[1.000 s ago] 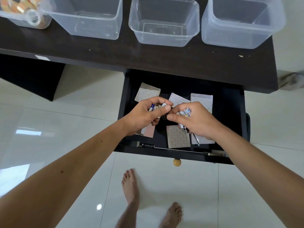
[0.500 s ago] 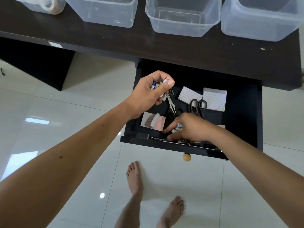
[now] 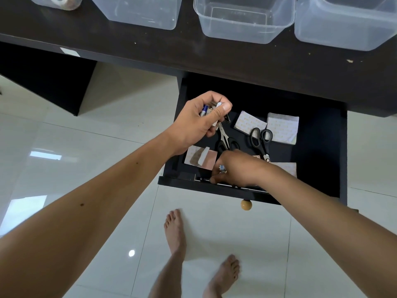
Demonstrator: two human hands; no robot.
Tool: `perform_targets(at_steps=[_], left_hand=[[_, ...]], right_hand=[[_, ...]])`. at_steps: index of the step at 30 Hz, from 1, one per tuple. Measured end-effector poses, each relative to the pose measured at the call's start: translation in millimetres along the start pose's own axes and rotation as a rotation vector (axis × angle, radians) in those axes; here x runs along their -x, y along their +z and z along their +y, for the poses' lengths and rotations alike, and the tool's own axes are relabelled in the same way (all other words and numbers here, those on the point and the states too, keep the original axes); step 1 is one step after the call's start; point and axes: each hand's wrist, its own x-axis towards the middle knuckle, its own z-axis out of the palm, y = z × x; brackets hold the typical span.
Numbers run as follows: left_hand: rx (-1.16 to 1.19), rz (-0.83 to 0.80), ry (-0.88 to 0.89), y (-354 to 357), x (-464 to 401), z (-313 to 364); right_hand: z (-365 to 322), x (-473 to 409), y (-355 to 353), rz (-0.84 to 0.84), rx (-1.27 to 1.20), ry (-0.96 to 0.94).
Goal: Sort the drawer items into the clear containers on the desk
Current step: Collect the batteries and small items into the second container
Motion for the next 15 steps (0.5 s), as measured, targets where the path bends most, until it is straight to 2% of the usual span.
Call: perform_targets(at_steps=[6,15], left_hand=[[0.007,-0.003,-0.01,0.6,0.9,-0.5],[0.082,0.036,-0.084,-10.2,22.3,18.0]], right_hand=[[8.7,13.2,-7.3,-0.015,-0.143,-0.018],[4.0,59.2,-29.3,0.185,-0.461,-0.012]])
